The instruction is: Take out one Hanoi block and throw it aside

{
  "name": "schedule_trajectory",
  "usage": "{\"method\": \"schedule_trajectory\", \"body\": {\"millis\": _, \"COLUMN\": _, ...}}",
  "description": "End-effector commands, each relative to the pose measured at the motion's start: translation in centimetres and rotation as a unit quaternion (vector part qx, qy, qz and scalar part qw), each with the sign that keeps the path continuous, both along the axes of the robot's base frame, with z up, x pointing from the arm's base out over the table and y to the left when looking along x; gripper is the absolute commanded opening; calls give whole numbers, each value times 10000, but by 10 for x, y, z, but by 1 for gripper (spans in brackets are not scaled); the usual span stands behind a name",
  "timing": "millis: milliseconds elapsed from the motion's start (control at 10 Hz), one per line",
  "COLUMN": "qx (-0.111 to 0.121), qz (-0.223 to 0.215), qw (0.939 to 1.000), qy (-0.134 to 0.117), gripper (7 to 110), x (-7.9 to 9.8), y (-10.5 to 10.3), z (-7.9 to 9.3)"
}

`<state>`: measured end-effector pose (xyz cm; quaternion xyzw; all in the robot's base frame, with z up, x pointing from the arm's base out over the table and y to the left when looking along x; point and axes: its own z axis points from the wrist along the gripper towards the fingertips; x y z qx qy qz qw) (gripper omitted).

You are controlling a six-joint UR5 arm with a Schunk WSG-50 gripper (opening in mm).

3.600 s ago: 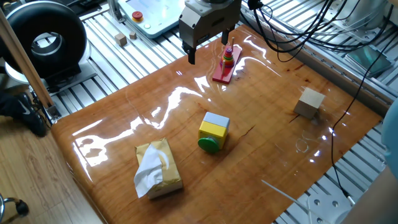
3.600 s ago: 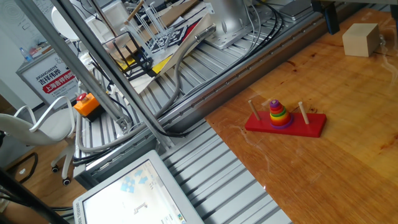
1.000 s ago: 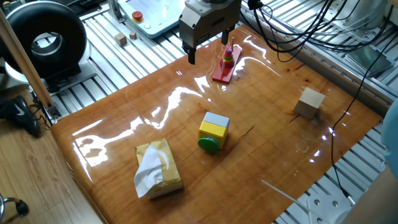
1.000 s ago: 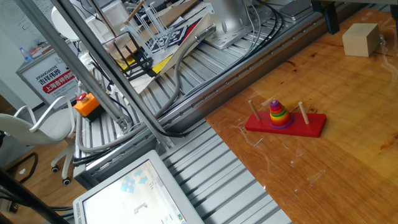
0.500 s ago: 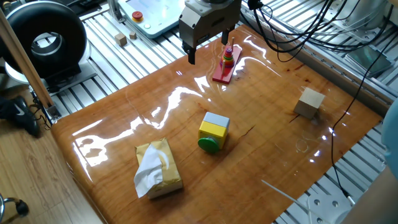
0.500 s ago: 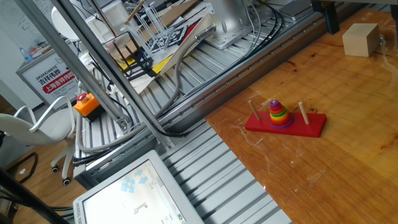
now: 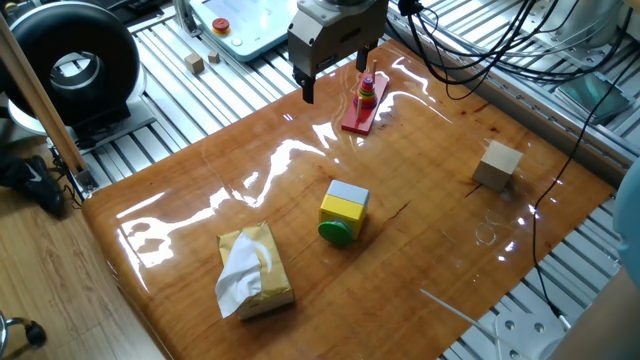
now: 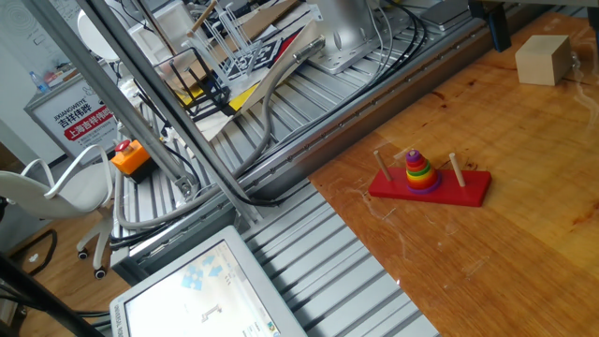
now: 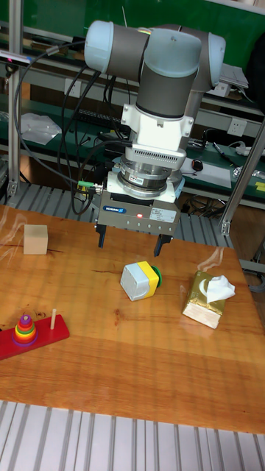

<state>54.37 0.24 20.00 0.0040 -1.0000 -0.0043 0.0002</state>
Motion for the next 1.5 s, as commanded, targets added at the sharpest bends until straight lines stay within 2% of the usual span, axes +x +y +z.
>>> {"method": "schedule_trajectory", "body": {"millis": 0, "qx": 160, "qz": -977, "qw": 9943, "qy": 409, "gripper": 109, "x": -19, "y": 12, "z": 1}}
{"method": "schedule_trajectory", "body": {"millis": 100, "qx": 151, "qz": -977, "qw": 9942, "qy": 415, "gripper": 109, "x": -20, "y": 12, "z": 1}}
{"method": "schedule_trajectory", "body": {"millis": 200, "qx": 151, "qz": -977, "qw": 9942, "qy": 415, "gripper": 7, "x": -20, "y": 11, "z": 0}}
{"method": "schedule_trajectory", "body": {"millis": 1200, "qx": 137, "qz": -877, "qw": 9950, "qy": 451, "gripper": 7, "x": -22, "y": 10, "z": 0}}
{"method": "schedule_trajectory", "body": {"millis": 1400, "qx": 188, "qz": -910, "qw": 9942, "qy": 541, "gripper": 7, "x": -26, "y": 13, "z": 0}}
